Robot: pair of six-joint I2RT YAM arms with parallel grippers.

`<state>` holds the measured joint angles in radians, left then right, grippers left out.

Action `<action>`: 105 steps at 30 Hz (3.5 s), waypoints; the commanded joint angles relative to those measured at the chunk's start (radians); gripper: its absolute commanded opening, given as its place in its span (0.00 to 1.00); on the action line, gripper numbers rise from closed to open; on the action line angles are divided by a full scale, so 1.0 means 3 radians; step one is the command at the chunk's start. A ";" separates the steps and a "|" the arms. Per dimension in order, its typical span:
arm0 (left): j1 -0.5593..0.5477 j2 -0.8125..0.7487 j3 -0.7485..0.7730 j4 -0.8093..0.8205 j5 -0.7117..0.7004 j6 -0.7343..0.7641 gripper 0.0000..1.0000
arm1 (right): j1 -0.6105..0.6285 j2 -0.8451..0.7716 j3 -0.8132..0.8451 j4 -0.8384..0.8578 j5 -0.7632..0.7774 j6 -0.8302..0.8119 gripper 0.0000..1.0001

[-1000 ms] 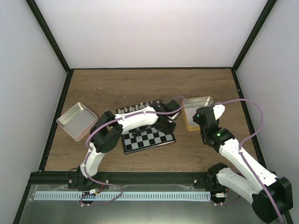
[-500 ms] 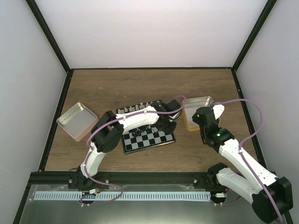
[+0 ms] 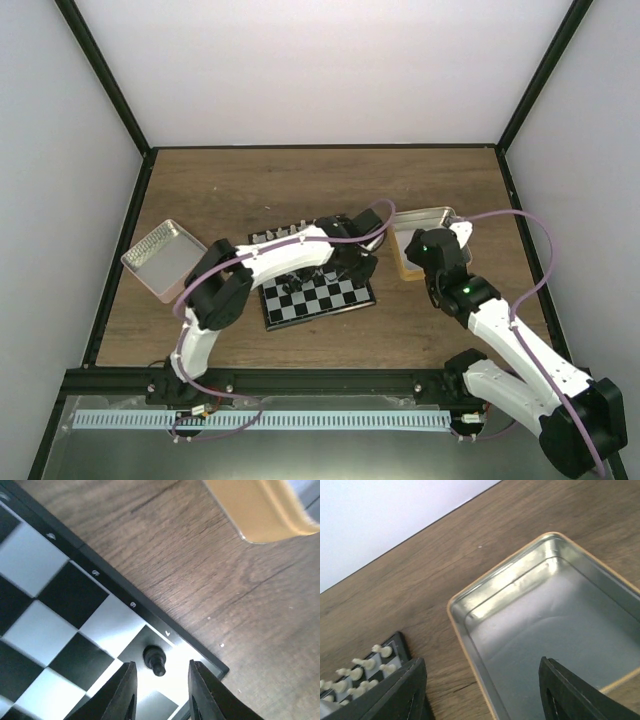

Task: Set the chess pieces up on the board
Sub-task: Place the chess piece on the chessboard, then pick up the chess piece from the chessboard, then place the chess piece on the chessboard.

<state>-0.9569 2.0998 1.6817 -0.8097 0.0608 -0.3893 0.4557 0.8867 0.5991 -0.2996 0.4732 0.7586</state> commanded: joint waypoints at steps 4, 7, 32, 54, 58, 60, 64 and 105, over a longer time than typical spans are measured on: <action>0.0250 -0.1039 -0.0756 0.0704 -0.0206 -0.0248 0.35 | -0.0016 0.0137 -0.0044 0.0593 -0.0977 -0.0577 0.63; 0.0398 -0.1465 -0.1230 0.0972 -0.0416 -0.0396 0.36 | 0.0009 0.0315 0.0011 0.0837 -0.1702 -0.0953 0.63; 0.1001 -0.4610 -0.3787 0.2257 -0.2020 -0.0744 0.72 | 0.1448 0.2814 0.1962 -0.0862 -0.1528 -0.0708 0.34; 0.1001 -0.4825 -0.4711 0.3258 -0.1743 -0.0651 0.81 | 0.1524 0.3266 0.2416 -0.1163 -0.1369 -0.0778 0.21; 0.1002 -0.4852 -0.4783 0.3275 -0.1834 -0.0704 0.82 | 0.1523 0.3248 0.2389 -0.1129 -0.1365 -0.0791 0.15; 0.1004 -0.4845 -0.4788 0.3279 -0.1840 -0.0703 0.82 | 0.1523 0.3255 0.2398 -0.1134 -0.1355 -0.0800 0.12; 0.1002 -0.4811 -0.4791 0.3300 -0.1829 -0.0694 0.82 | 0.1524 0.3209 0.2393 -0.1118 -0.1334 -0.0795 0.06; 0.0999 -0.4706 -0.4734 0.3284 -0.1815 -0.0701 0.84 | 0.1283 0.2619 0.1603 -0.1311 -0.1074 -0.0586 0.09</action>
<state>-0.6605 0.6842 0.2577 0.1463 -0.4812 -0.6022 0.8471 1.6928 1.0904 -0.6849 0.1535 0.5663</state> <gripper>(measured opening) 0.836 0.074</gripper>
